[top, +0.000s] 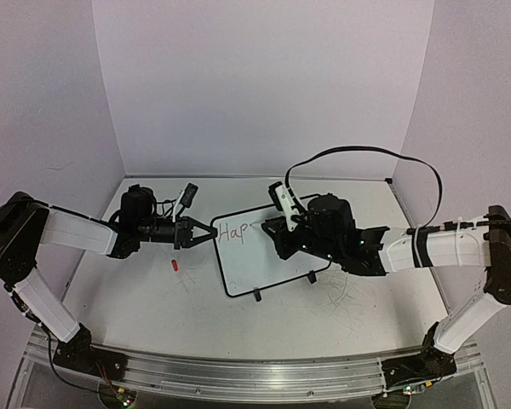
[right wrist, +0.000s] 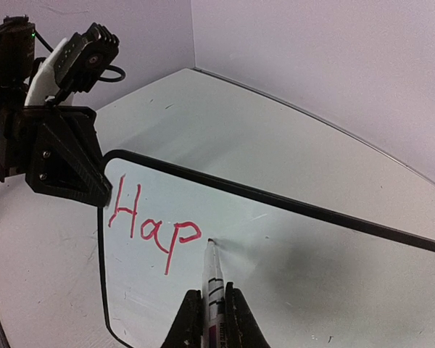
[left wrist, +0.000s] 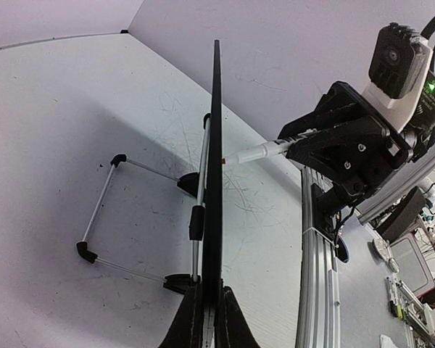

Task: Write a sentence on the whiteboard

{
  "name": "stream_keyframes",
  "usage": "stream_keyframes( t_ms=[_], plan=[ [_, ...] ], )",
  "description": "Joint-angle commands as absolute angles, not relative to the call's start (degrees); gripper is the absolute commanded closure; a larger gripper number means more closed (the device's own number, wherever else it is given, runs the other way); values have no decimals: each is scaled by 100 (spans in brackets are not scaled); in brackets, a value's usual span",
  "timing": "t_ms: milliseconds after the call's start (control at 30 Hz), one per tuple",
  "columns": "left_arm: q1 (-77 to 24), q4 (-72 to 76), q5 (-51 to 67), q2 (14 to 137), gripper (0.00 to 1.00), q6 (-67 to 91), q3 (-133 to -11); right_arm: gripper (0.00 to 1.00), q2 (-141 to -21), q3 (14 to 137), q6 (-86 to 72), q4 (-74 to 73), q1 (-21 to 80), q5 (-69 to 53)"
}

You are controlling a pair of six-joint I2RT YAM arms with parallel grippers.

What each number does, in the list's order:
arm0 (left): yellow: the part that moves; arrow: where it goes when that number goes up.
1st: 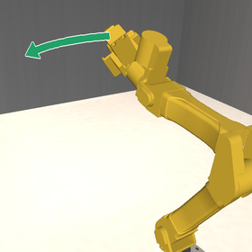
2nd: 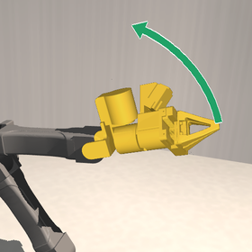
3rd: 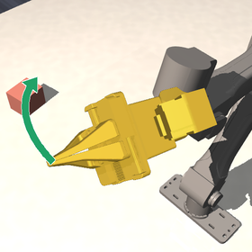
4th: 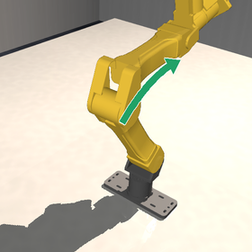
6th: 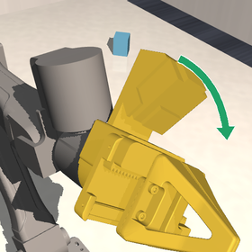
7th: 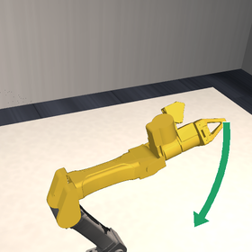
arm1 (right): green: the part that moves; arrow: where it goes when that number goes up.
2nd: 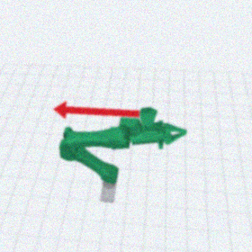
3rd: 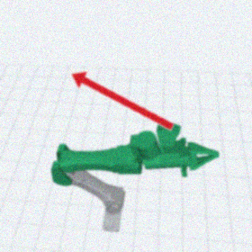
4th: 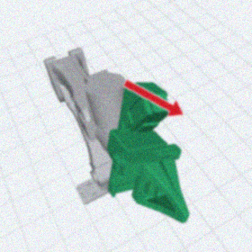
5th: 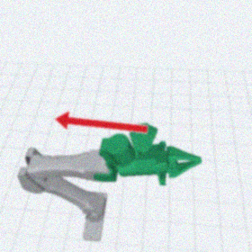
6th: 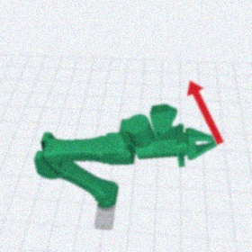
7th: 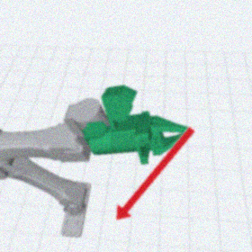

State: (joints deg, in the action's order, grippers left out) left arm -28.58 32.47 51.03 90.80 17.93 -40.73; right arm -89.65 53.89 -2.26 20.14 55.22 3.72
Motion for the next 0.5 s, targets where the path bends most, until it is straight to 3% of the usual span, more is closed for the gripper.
stream_keyframes(
  t_ms=[0, 467],
  plan=[
    [-2874, 3268, 5307, 8959, 100, 1757, -4154, 100, -9000, 5686, -193, 2238, 5541, 567],
    [-2874, 3263, 5319, 8974, 100, 1758, -4175, 100, -9060, 5572, -309, 2032, 5538, 566]
  ],
)
